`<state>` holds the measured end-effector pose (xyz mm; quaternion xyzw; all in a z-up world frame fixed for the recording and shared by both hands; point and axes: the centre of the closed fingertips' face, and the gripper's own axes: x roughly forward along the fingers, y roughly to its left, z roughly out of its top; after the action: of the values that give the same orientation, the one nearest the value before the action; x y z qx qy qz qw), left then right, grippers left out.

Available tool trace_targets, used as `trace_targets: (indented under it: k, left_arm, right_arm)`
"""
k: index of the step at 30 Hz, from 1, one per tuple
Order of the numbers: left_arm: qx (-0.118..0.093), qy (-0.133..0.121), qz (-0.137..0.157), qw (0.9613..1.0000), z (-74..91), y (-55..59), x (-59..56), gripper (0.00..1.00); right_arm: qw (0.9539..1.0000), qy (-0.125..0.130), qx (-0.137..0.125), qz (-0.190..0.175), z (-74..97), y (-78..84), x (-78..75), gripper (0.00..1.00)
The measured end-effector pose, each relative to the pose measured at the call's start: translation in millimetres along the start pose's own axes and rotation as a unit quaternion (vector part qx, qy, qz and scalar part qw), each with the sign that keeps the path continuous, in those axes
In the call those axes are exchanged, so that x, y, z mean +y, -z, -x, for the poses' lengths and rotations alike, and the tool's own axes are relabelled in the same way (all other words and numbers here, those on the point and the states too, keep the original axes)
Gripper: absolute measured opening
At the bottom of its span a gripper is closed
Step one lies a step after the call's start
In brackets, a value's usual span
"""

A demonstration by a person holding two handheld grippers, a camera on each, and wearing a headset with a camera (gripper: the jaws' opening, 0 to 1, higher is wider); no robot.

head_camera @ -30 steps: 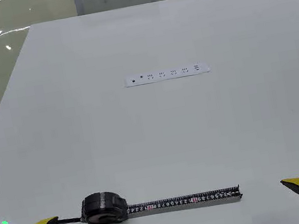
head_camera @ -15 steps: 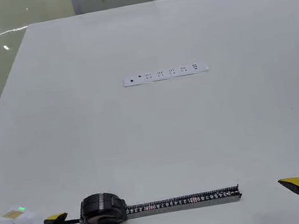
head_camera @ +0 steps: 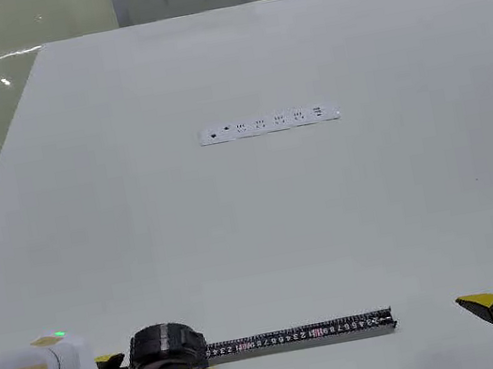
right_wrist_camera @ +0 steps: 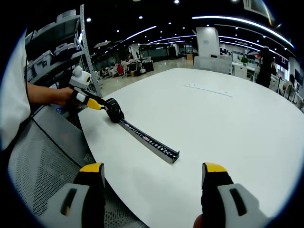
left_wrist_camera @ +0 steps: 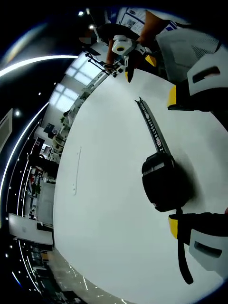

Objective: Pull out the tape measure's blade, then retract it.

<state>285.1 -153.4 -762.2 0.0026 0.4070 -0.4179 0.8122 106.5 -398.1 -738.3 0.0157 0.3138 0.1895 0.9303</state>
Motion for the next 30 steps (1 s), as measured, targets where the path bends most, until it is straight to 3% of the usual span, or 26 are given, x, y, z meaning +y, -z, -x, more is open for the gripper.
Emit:
trace_targets:
  k: [8, 19, 22, 30]
  left_arm:
    - [0.0, 0.002, 0.003, 1.0, -5.3, -3.4, -1.0, 0.85]
    - [-0.006, -0.024, 0.008, 0.9997, -6.4, -3.2, 2.9, 0.79]
    - [-0.022, -0.036, 0.035, 0.9985, -8.4, -6.5, 5.3, 0.77]
    - [-0.029, -0.055, 0.052, 0.9967, -12.5, -7.2, 9.2, 0.76]
  right_arm:
    - [1.0, 0.0, 0.0, -0.002, -0.5, 0.9, 0.1, 0.84]
    - [1.0, -0.003, 0.0, 0.0, -3.3, 0.7, 1.2, 0.83]
    - [1.0, -0.005, -0.002, 0.0, -4.8, -1.0, 1.2, 0.83]
    - [0.9999, -0.011, 0.001, 0.007, -9.7, -2.9, 1.8, 0.82]
